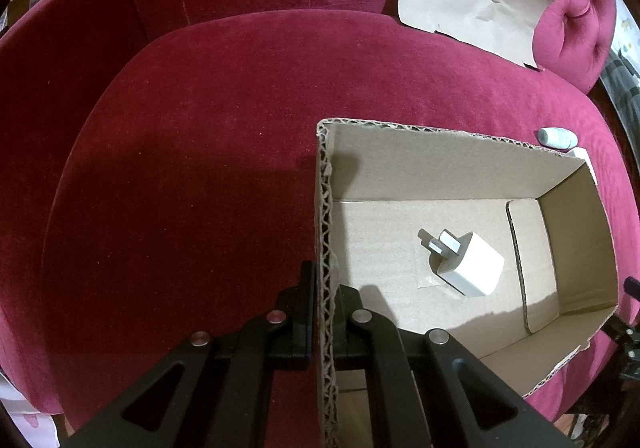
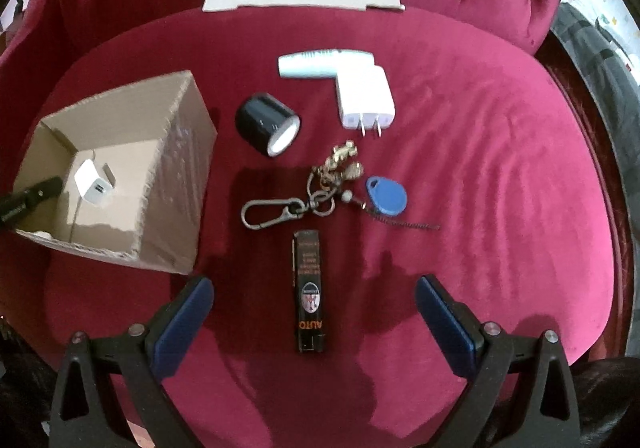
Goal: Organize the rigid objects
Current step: 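Move the right tool back to the black AUTO box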
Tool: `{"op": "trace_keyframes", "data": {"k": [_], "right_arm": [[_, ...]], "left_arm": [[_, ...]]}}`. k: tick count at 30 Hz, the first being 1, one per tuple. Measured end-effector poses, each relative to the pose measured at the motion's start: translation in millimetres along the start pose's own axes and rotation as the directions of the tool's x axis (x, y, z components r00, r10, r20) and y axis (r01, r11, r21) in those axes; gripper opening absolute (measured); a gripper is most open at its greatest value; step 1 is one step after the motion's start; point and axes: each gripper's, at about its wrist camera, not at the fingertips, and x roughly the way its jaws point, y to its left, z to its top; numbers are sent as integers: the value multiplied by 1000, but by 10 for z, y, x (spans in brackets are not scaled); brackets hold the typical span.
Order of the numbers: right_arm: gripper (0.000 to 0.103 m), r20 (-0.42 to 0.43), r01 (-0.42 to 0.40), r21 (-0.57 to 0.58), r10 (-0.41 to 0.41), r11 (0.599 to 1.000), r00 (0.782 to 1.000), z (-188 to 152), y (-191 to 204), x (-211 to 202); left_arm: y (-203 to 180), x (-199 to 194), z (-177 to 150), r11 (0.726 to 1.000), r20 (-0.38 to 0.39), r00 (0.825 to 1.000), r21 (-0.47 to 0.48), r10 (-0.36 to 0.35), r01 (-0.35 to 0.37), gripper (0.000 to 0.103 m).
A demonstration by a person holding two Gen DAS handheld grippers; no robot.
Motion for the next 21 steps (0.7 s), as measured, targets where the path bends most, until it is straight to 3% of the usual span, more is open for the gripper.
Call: {"op": "trace_keyframes", "data": {"k": [14, 21], "right_arm": [[103, -92, -45, 27, 47, 999, 995, -118, 8, 457], [103, -85, -55, 24, 57, 998, 995, -159, 59, 532]], "left_arm": [[-10, -4, -14, 1000, 4, 1000, 6, 5, -5, 4], [-7, -12, -22, 1000, 6, 1000, 9, 6, -6, 4]]}}
